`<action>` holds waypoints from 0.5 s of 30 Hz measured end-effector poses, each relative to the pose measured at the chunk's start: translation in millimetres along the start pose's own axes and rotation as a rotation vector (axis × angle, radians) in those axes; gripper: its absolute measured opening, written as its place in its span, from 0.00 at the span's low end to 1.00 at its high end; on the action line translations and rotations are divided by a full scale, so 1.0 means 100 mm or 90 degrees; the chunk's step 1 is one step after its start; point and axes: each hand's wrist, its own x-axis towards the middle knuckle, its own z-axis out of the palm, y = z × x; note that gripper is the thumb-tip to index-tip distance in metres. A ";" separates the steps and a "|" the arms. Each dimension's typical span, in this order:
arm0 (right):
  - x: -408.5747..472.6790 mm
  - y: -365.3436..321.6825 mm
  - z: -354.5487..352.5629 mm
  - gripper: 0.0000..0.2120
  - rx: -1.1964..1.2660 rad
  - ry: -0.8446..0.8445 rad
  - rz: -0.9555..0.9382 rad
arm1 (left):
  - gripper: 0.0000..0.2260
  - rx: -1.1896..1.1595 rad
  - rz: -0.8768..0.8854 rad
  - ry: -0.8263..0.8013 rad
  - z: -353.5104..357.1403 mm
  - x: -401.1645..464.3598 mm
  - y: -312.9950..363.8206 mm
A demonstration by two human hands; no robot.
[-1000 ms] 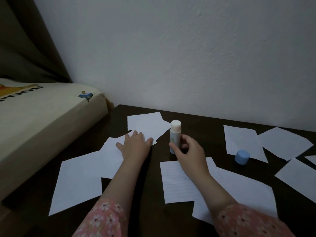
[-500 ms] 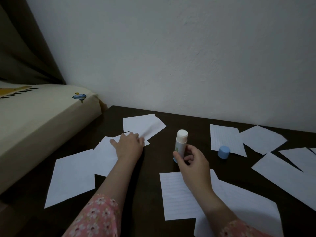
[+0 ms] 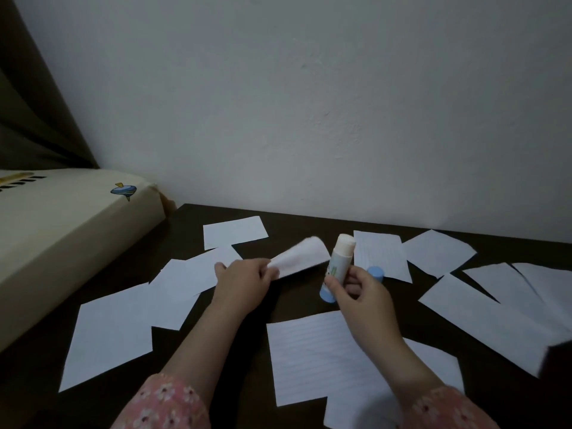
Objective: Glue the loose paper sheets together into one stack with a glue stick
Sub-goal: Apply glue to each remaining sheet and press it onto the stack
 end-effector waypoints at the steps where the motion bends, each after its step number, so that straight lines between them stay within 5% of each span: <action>1: -0.01 0.02 -0.04 0.21 -0.005 0.001 0.007 | 0.15 0.014 0.005 -0.030 0.03 -0.04 0.03; 11: -0.04 0.06 -0.08 0.21 -0.002 -0.011 0.028 | 0.18 0.037 0.057 -0.107 0.12 -0.12 0.05; 15: -0.04 -0.03 -0.09 0.20 0.045 -0.035 0.012 | 0.21 -0.159 0.081 -0.046 0.11 -0.21 0.16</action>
